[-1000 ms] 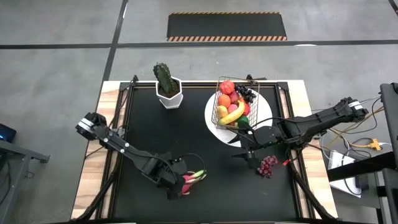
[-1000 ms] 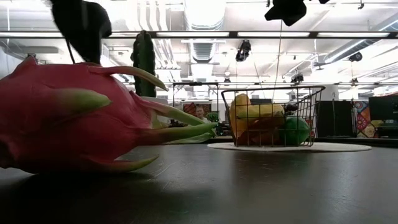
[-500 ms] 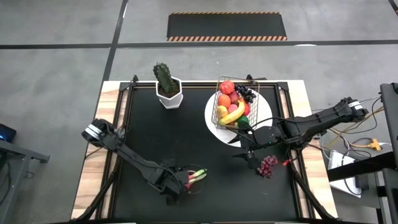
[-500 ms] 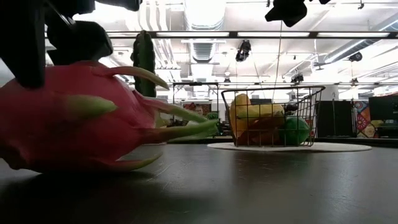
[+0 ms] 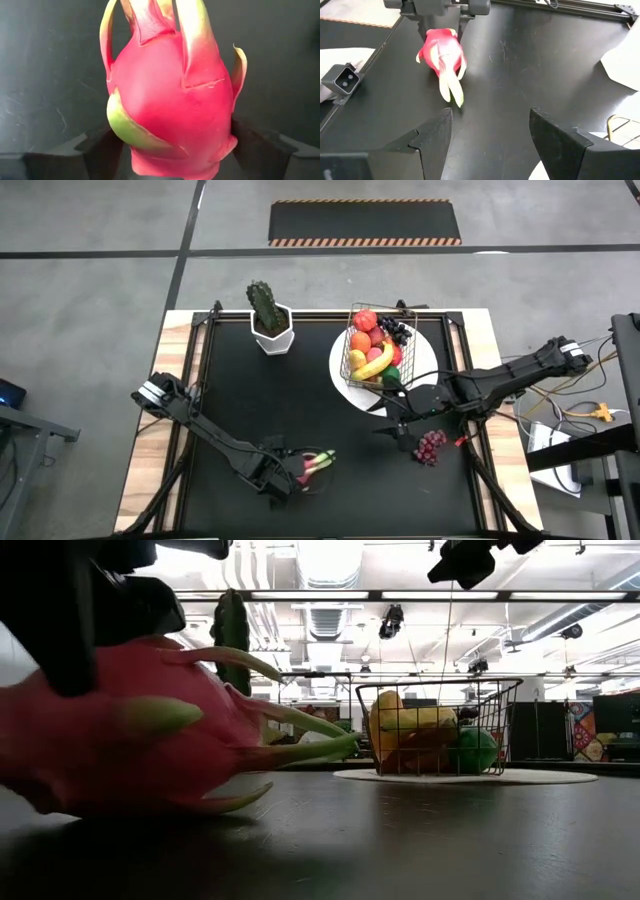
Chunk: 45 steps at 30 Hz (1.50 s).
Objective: Build produce basket
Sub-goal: Put the dragonfruit into the wire basket
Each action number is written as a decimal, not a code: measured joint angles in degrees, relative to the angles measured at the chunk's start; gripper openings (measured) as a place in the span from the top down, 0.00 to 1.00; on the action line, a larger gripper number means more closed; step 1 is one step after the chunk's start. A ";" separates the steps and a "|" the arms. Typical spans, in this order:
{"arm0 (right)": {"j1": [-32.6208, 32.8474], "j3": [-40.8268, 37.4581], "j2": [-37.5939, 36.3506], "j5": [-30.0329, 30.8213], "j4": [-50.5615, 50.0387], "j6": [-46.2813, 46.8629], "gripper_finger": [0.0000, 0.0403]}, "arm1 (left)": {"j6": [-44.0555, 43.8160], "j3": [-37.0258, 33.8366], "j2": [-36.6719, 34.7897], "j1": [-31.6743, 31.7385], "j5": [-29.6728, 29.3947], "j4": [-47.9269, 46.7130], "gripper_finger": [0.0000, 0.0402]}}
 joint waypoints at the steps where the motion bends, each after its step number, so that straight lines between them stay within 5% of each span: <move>1: 0.00 -0.59 0.00 0.00 0.97 -0.02 0.38 | 0.28 -0.04 -0.02 0.00 -0.84 -0.01 0.25; 6: 0.00 -3.25 0.00 0.02 4.90 -0.03 0.38 | 4.33 -0.24 -1.56 -0.26 -7.49 -0.46 0.30; 14: 0.02 -6.95 0.00 0.98 11.19 0.34 0.38 | 15.77 -2.10 -7.21 -0.37 -26.32 1.65 0.31; 21: 0.15 -7.12 -0.53 2.11 11.41 0.27 0.38 | 36.29 -12.30 -14.60 0.20 -37.03 27.23 0.31; 26: 0.13 -11.31 1.22 2.47 25.25 -2.20 0.38 | 51.23 -25.76 -17.78 2.41 -37.53 57.68 0.31; 32: 0.14 -18.62 5.49 3.14 47.62 -4.15 0.38 | 59.38 -38.36 -18.21 4.59 -35.43 87.49 0.31; 37: -0.02 -20.64 10.87 4.88 62.84 -3.70 0.37 | 63.25 -42.05 -18.23 4.55 -34.88 95.61 0.31; 45: -2.19 -15.00 16.55 7.06 62.77 -0.43 0.22 | 63.48 -42.73 -18.27 4.59 -34.69 96.30 0.31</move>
